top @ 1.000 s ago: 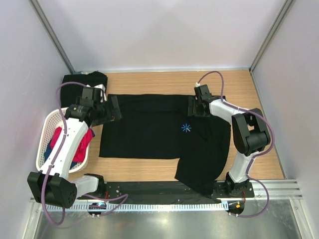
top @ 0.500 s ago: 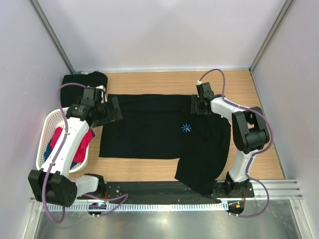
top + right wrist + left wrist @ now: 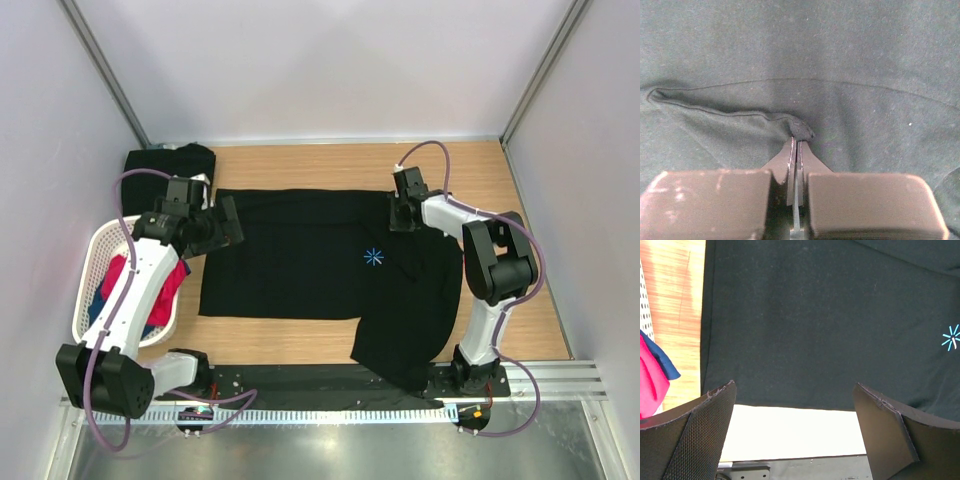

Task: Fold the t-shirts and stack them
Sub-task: Fold the tshirt

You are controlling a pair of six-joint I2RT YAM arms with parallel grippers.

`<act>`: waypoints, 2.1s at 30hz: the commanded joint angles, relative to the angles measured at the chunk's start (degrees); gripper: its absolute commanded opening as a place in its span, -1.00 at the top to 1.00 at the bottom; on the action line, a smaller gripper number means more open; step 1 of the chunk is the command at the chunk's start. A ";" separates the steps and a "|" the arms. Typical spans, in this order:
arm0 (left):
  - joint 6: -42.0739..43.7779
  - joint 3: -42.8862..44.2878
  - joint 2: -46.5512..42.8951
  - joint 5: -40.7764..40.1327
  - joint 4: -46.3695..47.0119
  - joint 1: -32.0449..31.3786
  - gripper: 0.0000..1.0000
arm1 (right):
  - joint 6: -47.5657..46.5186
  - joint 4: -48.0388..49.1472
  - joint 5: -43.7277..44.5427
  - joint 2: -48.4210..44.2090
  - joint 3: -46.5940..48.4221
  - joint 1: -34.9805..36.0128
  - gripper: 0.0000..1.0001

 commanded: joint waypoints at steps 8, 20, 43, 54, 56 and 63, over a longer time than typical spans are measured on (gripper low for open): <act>-1.78 -1.86 -2.74 -0.66 1.17 0.14 -1.00 | -0.68 1.19 -2.54 -7.79 -3.05 -0.06 0.98; -2.57 -4.32 -3.71 -0.23 2.75 0.22 -0.99 | 7.22 0.83 -14.57 -12.27 -6.73 2.66 0.97; -5.64 -11.88 -3.54 7.84 11.53 0.05 -0.99 | 11.97 -9.51 -9.24 -19.74 -4.73 11.46 -0.21; -14.08 -4.08 11.48 5.14 26.47 -18.29 -0.84 | 18.65 -7.35 5.90 -22.47 -14.64 0.39 -0.15; -14.79 0.32 17.00 4.00 27.35 -21.47 -0.76 | 18.74 -5.06 5.02 -20.11 -15.87 -2.16 -0.12; -16.81 12.36 31.59 3.64 30.87 -30.44 -0.53 | 16.28 -3.74 7.74 -14.57 -14.82 -4.89 -0.11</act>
